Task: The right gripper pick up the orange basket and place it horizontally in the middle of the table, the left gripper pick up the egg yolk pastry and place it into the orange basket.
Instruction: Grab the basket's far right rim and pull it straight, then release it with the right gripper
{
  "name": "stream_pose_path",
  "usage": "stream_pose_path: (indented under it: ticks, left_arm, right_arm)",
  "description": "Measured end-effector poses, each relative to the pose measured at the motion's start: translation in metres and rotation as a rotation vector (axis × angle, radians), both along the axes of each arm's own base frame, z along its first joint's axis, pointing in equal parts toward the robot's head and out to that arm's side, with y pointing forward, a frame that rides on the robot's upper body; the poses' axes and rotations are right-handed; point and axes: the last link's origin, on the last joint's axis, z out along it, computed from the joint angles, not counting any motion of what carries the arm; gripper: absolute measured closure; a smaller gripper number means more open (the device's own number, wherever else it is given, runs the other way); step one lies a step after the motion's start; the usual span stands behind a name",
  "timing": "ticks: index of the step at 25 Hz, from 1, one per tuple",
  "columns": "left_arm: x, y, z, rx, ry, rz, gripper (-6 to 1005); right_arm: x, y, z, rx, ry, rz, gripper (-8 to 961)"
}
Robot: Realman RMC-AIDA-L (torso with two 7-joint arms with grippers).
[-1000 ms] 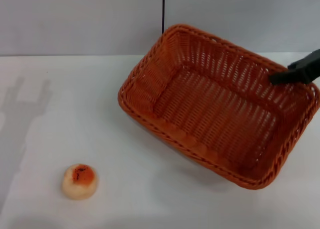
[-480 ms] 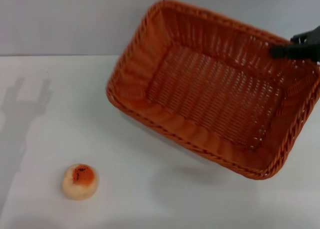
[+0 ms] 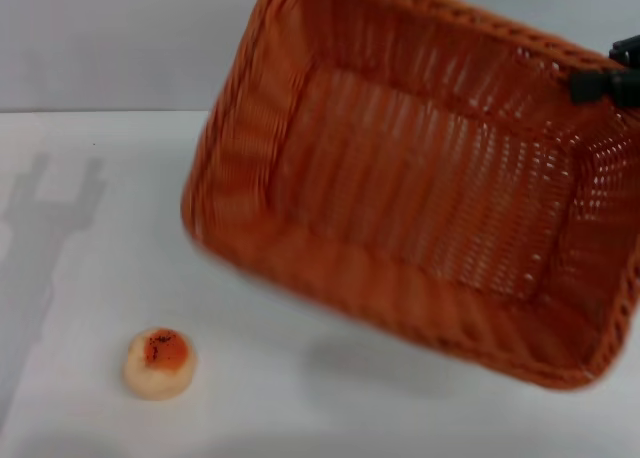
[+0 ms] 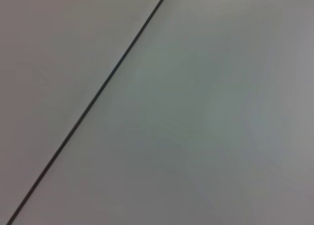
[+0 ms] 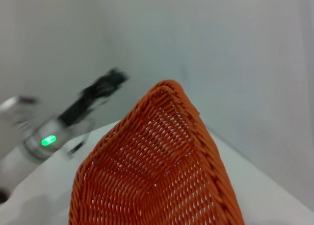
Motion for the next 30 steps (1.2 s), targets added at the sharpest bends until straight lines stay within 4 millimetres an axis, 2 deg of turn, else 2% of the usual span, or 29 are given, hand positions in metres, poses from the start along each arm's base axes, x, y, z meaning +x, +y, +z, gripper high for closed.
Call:
stream_pose_path:
  ticks: [3,8,11,18,30]
  left_arm:
    - [0.001,0.001,-0.001,-0.004,0.001,-0.004,212]
    - [0.002,0.001,-0.001,-0.005,-0.001,-0.007,213]
    - [0.001,0.0,-0.001,-0.008,-0.008,-0.004,213]
    - [0.002,-0.002,-0.003,-0.024,-0.019,-0.019,214]
    - [0.003,-0.004,-0.006,-0.04,-0.017,-0.027,215]
  right_arm:
    - [-0.011,-0.007,0.002,-0.071,-0.036,0.144,769]
    - [-0.017,-0.008,-0.009,-0.143,-0.086,0.209,764]
    - [-0.017,-0.007,-0.016,-0.165,-0.107,0.223,760]
    - [-0.014,0.006,-0.049,-0.222,-0.152,0.252,753]
    - [-0.005,0.016,-0.072,-0.213,-0.173,0.226,739]
